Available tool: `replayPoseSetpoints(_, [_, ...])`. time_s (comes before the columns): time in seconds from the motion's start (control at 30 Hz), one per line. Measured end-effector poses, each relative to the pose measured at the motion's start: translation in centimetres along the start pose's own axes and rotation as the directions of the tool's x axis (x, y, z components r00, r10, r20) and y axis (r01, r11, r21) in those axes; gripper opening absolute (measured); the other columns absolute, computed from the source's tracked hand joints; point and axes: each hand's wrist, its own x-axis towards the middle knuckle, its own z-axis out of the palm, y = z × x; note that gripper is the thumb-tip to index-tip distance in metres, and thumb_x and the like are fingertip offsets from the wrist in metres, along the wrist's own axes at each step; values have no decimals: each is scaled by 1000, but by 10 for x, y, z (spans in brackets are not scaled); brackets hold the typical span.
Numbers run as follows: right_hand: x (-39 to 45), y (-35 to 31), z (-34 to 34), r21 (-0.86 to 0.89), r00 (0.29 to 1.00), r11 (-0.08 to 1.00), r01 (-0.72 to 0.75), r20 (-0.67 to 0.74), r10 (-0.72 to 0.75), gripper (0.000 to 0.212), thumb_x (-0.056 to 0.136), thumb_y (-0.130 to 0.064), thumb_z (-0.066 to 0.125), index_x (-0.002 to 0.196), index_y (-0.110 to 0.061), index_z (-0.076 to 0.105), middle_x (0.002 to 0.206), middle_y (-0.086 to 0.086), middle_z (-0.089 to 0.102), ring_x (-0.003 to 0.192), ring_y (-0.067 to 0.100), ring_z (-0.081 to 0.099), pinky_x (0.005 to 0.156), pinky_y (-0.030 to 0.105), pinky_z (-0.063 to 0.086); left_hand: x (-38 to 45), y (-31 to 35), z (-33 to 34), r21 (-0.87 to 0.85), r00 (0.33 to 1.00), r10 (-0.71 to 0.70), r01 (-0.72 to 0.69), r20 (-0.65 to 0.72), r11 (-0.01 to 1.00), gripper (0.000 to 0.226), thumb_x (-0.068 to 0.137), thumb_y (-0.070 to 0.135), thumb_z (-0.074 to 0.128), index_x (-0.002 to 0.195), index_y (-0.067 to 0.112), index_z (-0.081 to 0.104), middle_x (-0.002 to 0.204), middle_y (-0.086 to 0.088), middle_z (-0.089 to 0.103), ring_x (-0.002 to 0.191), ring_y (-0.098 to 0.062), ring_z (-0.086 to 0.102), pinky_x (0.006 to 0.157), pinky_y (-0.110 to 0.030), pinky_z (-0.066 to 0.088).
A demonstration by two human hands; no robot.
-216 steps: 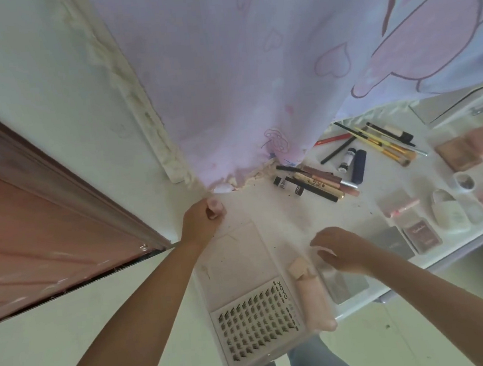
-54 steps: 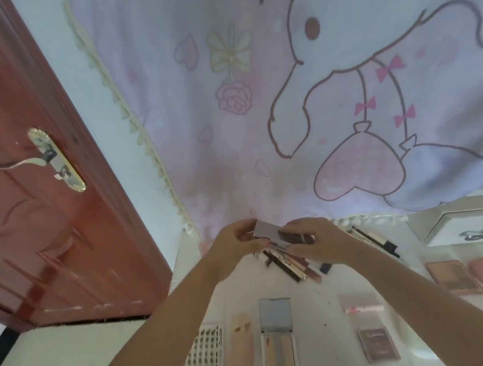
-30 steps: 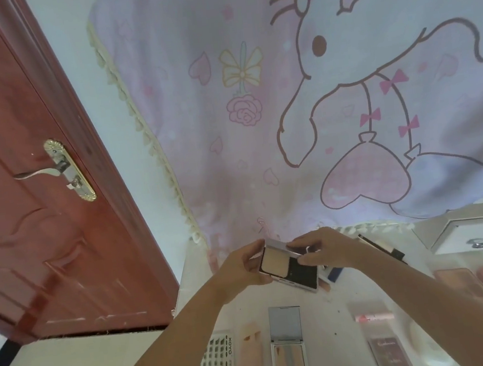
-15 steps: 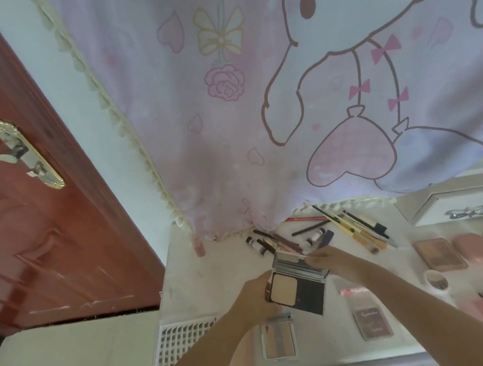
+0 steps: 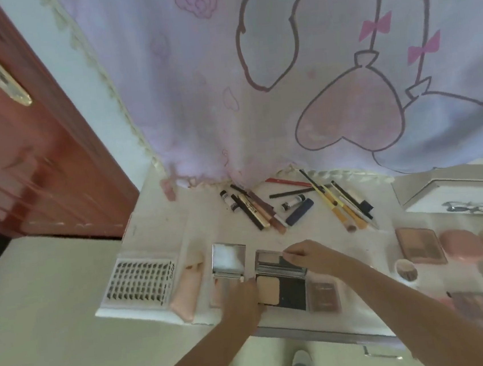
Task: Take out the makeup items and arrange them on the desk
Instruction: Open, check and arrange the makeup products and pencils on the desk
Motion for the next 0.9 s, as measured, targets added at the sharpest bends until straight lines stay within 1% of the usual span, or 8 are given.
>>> replayPoseSetpoints(0.3, [16, 16, -1, -132, 972, 964, 230, 69, -223, 31, 97, -25, 40, 113, -10, 62, 106, 10, 65, 88, 11, 51, 64, 16, 35, -16, 25, 19, 115, 968, -204, 221, -148, 968, 25, 94, 10, 43, 118, 10, 47, 119, -6, 58, 111, -21, 57, 90, -27, 46])
replayPoseSetpoints(0.37, [17, 16, 1, -171, 968, 953, 252, 41, -248, 31, 97, -23, 39, 113, -9, 62, 107, 12, 65, 87, 14, 52, 62, 11, 33, -19, 26, 18, 155, 968, -200, 223, -149, 963, 24, 94, 6, 42, 117, 8, 48, 118, -6, 57, 109, -21, 58, 88, -26, 46])
replayPoseSetpoints(0.47, [17, 14, 4, -296, 962, 918, 264, 11, -273, 31, 97, -22, 38, 102, -5, 63, 101, 15, 64, 81, 16, 50, 62, 21, 33, -24, 28, 17, 193, 975, -157, 186, -154, 964, 28, 92, 1, 42, 119, 8, 47, 119, -8, 54, 108, -22, 57, 87, -26, 46])
replayPoseSetpoints(0.53, [13, 12, 4, -353, 952, 894, 276, -27, -304, 32, 96, -24, 39, 98, -3, 62, 99, 16, 64, 83, 20, 52, 69, 25, 36, -26, 28, 15, 217, 978, -115, 152, -174, 964, 30, 91, -1, 42, 120, 9, 46, 119, -9, 52, 109, -22, 55, 87, -26, 46])
replayPoseSetpoints(0.63, [1, 17, 1, -401, 932, 878, 259, -135, -337, 33, 96, -26, 41, 118, -8, 57, 120, 10, 59, 111, 23, 50, 94, 31, 38, -30, 25, 12, 237, 972, -56, 111, -228, 965, 30, 90, 3, 46, 119, 9, 49, 119, -7, 52, 109, -20, 52, 83, -25, 46])
replayPoseSetpoints(0.7, [-17, 33, 3, -449, 921, 876, 173, -242, -306, 36, 96, -25, 41, 127, -10, 51, 128, 5, 54, 121, 21, 45, 102, 27, 32, -33, 25, 12, 256, 948, 38, 46, -317, 966, 31, 72, 11, 72, 102, 11, 63, 102, -5, 63, 91, -18, 62, 66, -22, 51])
replayPoseSetpoints(0.8, [-44, 57, 17, -557, 891, 812, 177, -259, -372, 29, 78, -30, 58, 103, -16, 65, 100, 1, 68, 94, 21, 64, 84, 35, 53, -32, 22, 20, 295, 925, 172, -69, -340, 953, 43, 25, 17, 91, 63, 18, 71, 66, 2, 69, 55, -12, 65, 40, -17, 48])
replayPoseSetpoints(0.9, [-54, 82, 34, -624, 950, 771, 123, -150, -273, 57, 45, -56, 75, 91, -26, 59, 86, -6, 69, 78, 14, 67, 70, 33, 58, -28, 23, 30, 336, 911, 263, -151, -318, 930, 43, 26, 18, 90, 63, 20, 70, 67, 4, 69, 58, -10, 65, 45, -17, 50])
